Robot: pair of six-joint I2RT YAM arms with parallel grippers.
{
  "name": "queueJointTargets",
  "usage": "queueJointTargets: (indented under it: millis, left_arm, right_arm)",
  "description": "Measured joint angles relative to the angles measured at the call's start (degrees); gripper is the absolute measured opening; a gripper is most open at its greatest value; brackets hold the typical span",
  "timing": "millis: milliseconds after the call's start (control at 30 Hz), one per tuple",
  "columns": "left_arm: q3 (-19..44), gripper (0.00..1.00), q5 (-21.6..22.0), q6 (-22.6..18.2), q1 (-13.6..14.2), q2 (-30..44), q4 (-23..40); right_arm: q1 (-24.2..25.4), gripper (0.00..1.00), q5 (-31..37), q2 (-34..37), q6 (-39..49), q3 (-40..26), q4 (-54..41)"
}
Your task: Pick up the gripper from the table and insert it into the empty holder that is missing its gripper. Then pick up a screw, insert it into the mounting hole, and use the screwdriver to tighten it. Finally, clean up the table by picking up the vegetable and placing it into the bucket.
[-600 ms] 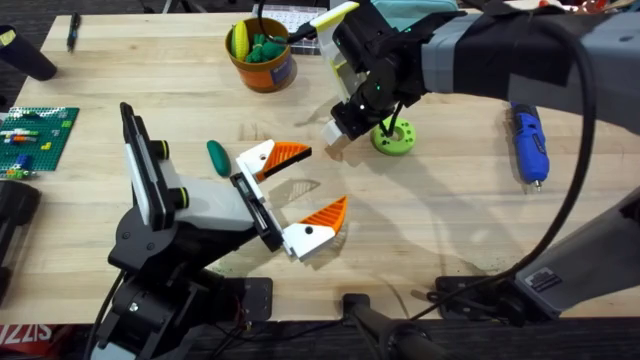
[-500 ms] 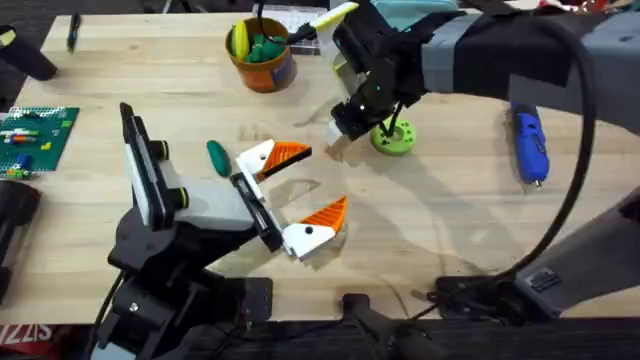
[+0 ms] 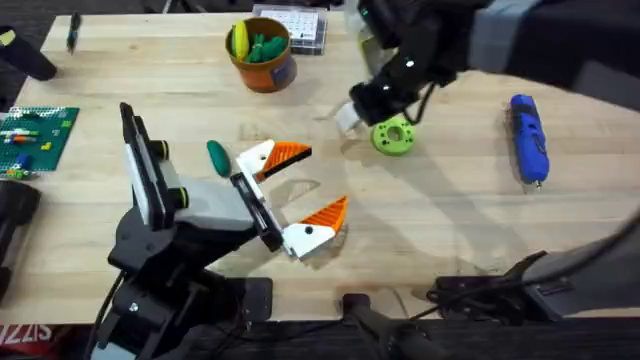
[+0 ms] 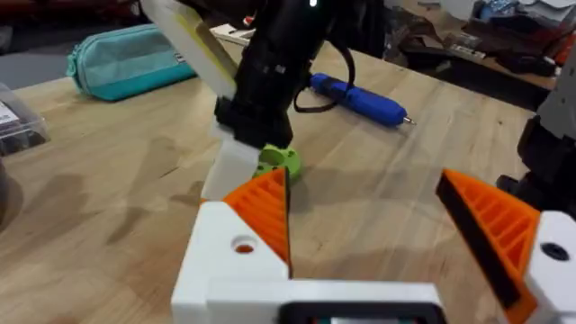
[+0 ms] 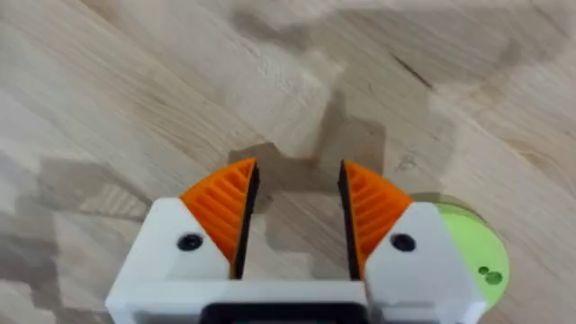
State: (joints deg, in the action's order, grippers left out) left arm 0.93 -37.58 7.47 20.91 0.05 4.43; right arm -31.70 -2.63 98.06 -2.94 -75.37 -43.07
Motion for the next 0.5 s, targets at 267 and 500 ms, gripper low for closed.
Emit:
queueJointTargets:
  millis: [267,500]
  left_arm:
    - [0.0,0.985,0.0,0.1,0.0,0.0,0.0]
    - [0.0,0.986,0.0,0.1,0.0,0.0,0.0]
  right_arm:
    - [0.3,0.448,4.6,-10.9,-0.2,0.0,-6.7]
    - [2.0,0.448,7.6,-19.9,-0.7,-0.2,-12.3]
